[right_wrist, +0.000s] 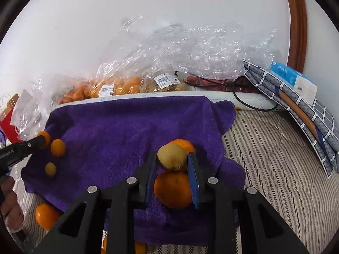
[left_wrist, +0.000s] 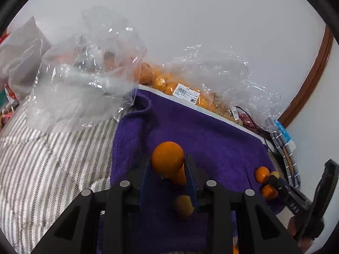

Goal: Organize fruits
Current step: 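Carry the orange onto the towel with the left tool while the right tool carries the yellow-green fruit there, then open the left tool on the towel while the right tool releases the yellow-green fruit beside the tangerines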

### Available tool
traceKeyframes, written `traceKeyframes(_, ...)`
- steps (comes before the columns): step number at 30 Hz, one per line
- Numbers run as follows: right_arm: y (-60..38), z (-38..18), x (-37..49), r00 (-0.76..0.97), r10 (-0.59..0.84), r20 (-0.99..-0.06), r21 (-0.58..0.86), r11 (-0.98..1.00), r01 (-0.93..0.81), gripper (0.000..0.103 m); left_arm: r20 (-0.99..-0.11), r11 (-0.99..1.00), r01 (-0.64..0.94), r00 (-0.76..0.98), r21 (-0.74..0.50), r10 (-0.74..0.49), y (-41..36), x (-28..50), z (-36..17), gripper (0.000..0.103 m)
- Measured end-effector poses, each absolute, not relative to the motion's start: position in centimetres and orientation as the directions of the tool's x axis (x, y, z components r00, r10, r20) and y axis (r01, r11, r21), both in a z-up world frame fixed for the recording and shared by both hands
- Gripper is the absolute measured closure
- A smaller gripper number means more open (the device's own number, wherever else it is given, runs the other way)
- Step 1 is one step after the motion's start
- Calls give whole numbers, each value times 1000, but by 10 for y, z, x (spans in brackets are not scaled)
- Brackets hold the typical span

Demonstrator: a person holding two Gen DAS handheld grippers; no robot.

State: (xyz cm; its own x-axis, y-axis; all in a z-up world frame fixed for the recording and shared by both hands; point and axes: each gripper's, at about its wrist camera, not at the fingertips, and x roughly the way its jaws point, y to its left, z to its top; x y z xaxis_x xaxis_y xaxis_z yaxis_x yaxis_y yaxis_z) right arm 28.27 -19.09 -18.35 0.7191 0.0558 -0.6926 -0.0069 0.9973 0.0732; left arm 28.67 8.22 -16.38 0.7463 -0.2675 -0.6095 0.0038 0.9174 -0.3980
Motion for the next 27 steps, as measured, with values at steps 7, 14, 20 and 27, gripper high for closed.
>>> traceKeyframes(7, -182, -186, 282, 715, 41, -697, 25, 999, -33, 74, -608, 921, 32, 742, -387, -282, 76, 284, -164, 72)
traceKeyframes(14, -178, -186, 280, 718, 25, -695, -1, 999, -35, 74, -612, 943, 63, 746, -328, -262, 63, 282, -161, 72)
traceKeyframes(20, -177, -186, 279, 722, 15, -692, -13, 999, -33, 74, -626, 963, 81, 745, -255, -228, 50, 282, -160, 72)
traceKeyframes(27, -182, -184, 274, 729, 4, -684, -6, 1000, -10, 57, -668, 973, 72, 716, -221, -204, 45, 288, -169, 72)
